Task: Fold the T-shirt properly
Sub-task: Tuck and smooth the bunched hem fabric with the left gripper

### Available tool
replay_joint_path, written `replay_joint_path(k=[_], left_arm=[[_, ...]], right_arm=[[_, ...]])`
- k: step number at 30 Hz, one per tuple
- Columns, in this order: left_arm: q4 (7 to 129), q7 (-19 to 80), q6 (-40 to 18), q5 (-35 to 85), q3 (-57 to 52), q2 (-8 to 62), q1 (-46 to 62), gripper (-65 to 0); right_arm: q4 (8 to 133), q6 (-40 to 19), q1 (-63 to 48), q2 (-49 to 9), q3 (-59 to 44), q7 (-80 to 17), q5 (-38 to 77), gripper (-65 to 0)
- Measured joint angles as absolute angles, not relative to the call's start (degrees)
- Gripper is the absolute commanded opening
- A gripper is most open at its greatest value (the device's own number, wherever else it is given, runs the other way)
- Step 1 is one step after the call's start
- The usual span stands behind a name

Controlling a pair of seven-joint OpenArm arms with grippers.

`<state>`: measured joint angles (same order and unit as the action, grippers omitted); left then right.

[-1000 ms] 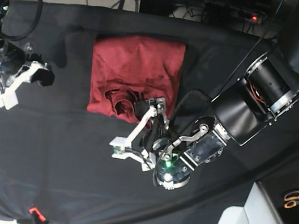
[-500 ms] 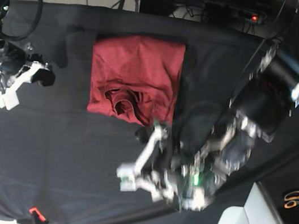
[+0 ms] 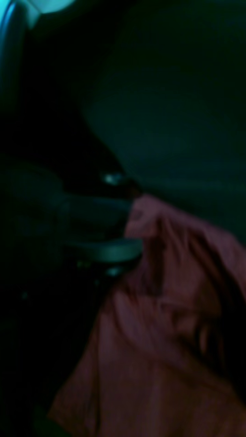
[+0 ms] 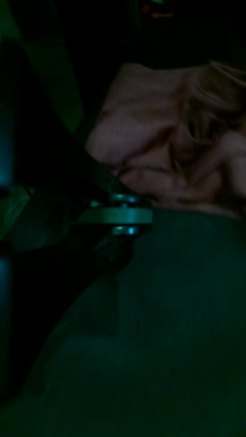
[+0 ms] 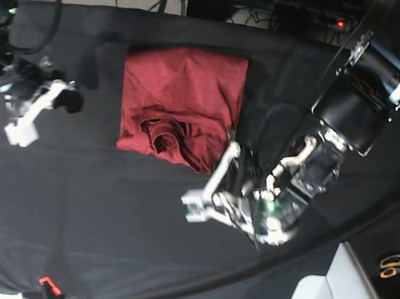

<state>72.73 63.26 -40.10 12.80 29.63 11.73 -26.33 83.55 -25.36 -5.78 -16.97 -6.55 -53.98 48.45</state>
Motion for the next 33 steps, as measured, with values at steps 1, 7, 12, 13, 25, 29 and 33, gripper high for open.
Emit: replay_joint_path(k=[1,7,12,13,25,29,33], left_arm=[[72.7,63.3,-40.1,12.8,29.4,11.7,-26.7,-42.6],[72.7,63.2,-40.1,12.9,29.9,11.2,-26.5,-42.0],[71.5,63.0,-40.1,12.9,29.6,9.8,-26.8,-41.8],[70.1,63.0,-40.1,12.9,29.5,9.3,-26.8,-41.8],[63.1,59.3,-39.9,12.8,30.0,6.4,-27.8,-43.1],[62.7,59.3,-39.9,12.8,30.1,6.4,-28.4,-56.8],[62.7,59.1,-39.9,12.3,30.0,6.8,-28.5,-65.0]], right_arm=[[83.5,-25.4,-5.8,-17.0,-6.2,-54.0,48.4,-64.8],[83.5,-25.3,-5.8,-17.1,-5.6,-53.9,48.4,-64.8],[83.5,-25.3,-5.8,-17.1,-5.6,-53.9,48.4,-64.8],[83.5,-25.3,-5.8,-17.1,-5.6,-53.9,48.4,-64.8],[83.5,-25.3,-5.8,-17.1,-5.8,-53.9,48.4,-64.8],[83.5,-25.3,-5.8,-17.1,-5.8,-53.9,48.4,-64.8],[83.5,-25.3,-5.8,-17.1,-5.8,-53.9,48.4,-64.8]])
